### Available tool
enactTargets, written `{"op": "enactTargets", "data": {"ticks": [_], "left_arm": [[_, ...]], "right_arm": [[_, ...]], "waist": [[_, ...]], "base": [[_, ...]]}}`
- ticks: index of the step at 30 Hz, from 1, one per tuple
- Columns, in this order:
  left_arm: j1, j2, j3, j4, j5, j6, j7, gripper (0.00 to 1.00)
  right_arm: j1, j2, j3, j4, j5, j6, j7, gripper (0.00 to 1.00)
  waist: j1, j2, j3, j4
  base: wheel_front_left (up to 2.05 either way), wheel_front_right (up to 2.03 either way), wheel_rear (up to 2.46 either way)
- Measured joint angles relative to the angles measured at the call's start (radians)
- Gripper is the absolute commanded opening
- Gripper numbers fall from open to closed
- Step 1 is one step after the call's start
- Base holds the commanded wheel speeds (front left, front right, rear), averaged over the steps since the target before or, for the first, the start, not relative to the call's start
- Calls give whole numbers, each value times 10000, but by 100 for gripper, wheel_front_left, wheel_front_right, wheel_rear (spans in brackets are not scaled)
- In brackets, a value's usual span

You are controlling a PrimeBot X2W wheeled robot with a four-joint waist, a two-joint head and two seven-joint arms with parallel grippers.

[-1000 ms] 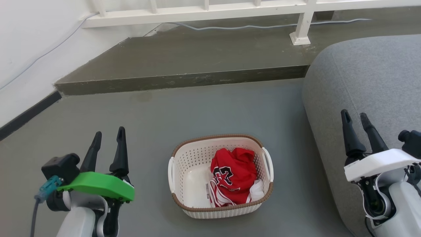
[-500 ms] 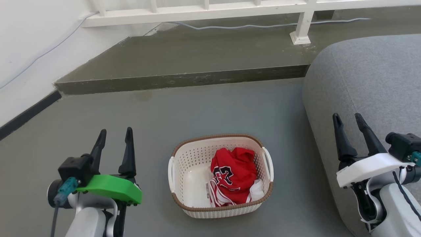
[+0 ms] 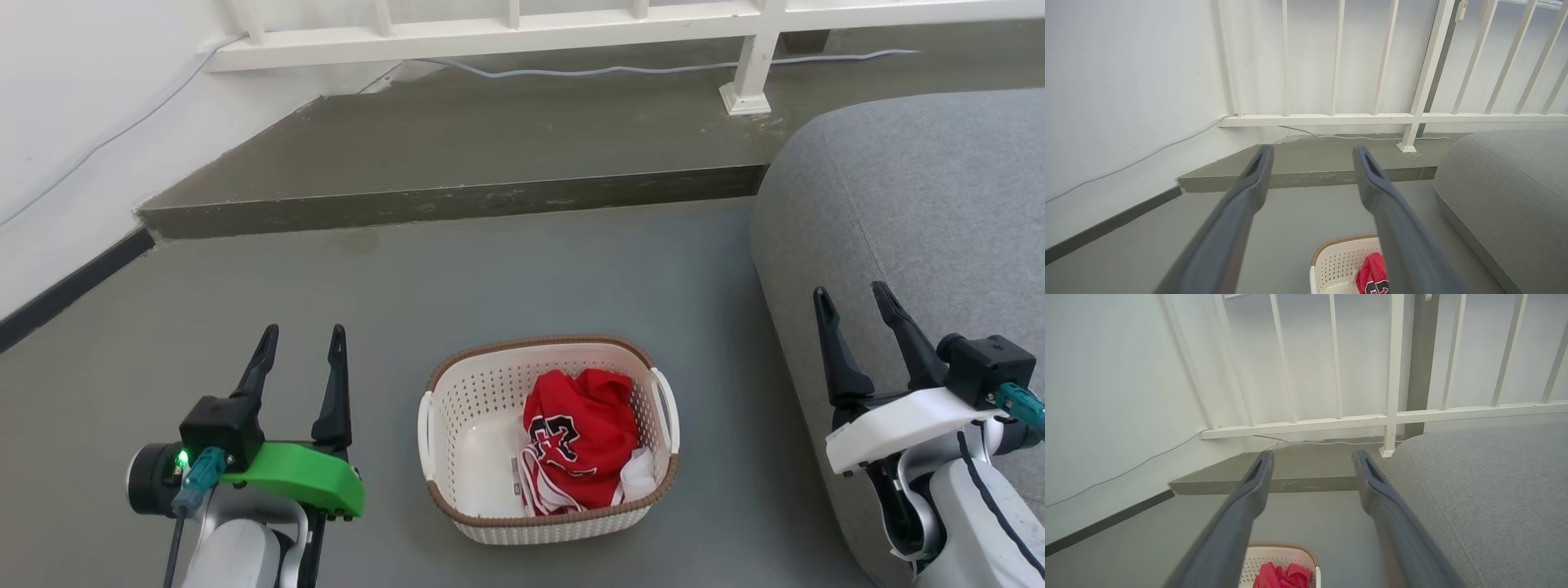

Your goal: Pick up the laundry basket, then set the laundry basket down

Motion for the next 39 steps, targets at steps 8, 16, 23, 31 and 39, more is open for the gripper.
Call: {"op": "enactTargets", "data": {"ticks": [8, 16, 23, 31, 39], "left_arm": [[0, -81, 109, 171, -94, 12, 0, 100], [0, -128, 174, 355, -94, 15, 0, 100], [0, -171, 186, 443, -94, 86, 0, 100], [-6, -199, 196, 585, -94, 88, 0, 100], [-14, -215, 186, 700, -92, 88, 0, 100]], "right_arm": [[1, 157, -128, 150, 4, 13, -2, 100], [1, 151, -153, 311, -17, 33, -2, 100], [1, 153, -194, 403, -90, 113, -2, 100], [1, 176, -222, 516, -105, 205, -2, 100], [0, 209, -222, 683, -280, 222, -2, 100]], "waist": [[0, 0, -39, -7], [0, 0, -57, -6], [0, 0, -68, 0], [0, 0, -59, 14], [0, 0, -54, 12]], "base": [[0, 0, 0], [0, 0, 0], [0, 0, 0], [0, 0, 0], [0, 0, 0]]}}
